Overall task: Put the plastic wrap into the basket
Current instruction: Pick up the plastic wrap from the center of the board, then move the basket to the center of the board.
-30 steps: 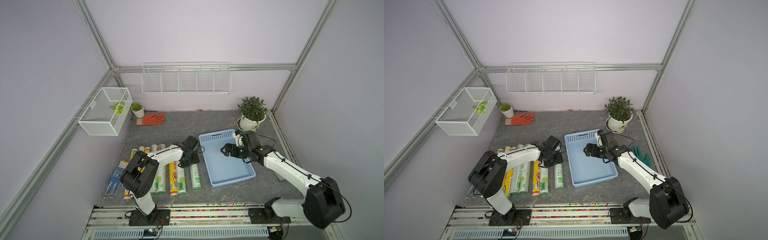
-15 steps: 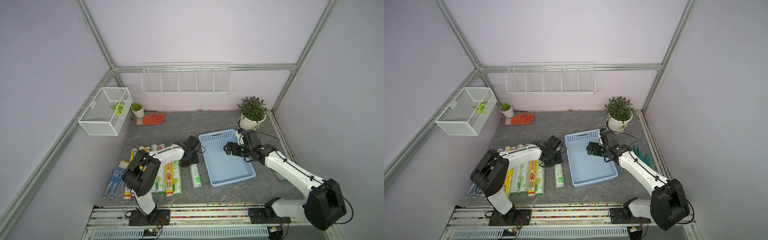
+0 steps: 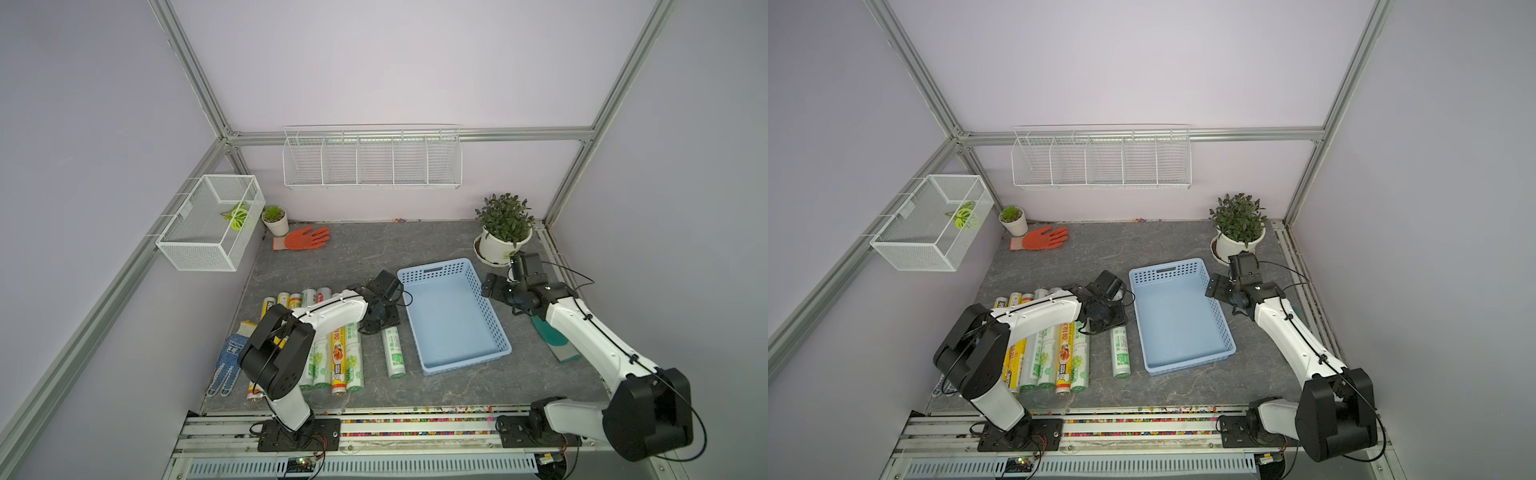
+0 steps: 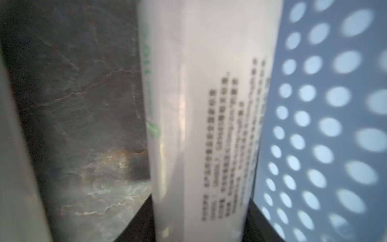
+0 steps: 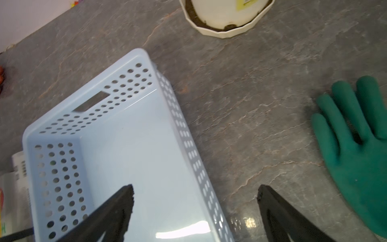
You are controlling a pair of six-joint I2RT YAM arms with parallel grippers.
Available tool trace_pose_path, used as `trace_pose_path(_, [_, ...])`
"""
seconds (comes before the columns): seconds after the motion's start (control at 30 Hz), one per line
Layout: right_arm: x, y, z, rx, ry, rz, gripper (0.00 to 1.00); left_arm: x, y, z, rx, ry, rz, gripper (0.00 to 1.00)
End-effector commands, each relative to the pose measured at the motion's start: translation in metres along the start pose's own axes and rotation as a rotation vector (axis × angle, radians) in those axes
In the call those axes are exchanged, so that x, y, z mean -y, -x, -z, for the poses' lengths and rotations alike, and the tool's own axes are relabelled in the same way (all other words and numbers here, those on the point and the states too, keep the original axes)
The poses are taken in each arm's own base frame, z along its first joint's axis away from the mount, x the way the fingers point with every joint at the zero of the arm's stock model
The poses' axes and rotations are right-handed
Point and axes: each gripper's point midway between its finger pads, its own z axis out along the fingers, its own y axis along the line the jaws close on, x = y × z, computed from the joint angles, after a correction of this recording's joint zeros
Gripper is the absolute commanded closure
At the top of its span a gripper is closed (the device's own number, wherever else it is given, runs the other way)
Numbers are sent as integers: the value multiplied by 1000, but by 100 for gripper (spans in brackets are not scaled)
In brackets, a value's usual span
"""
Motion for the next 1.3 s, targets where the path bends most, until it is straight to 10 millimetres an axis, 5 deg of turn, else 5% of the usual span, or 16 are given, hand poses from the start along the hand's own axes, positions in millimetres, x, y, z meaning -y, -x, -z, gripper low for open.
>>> trace_pose_path(0.0, [-5, -26, -15, -125, 66, 22, 2, 25, 20, 32, 114, -112, -12, 84])
trace_pose_path(0.37, [-33, -60, -38, -268, 252, 4, 5, 38, 42, 102, 284, -198, 6, 85])
trace_pose_path(0.6, [-57, -73, -28, -270, 318, 38, 5, 103, 48, 137, 281, -476, -116, 82])
trace_pose_path(0.93, [-76, -76, -9, -277, 433, -51, 6, 167, 44, 82, 118, -531, -106, 82])
trace_pose_path(1.27, [-71, -90, -3, -274, 458, -119, 7, 199, 12, 15, -47, -553, -77, 82])
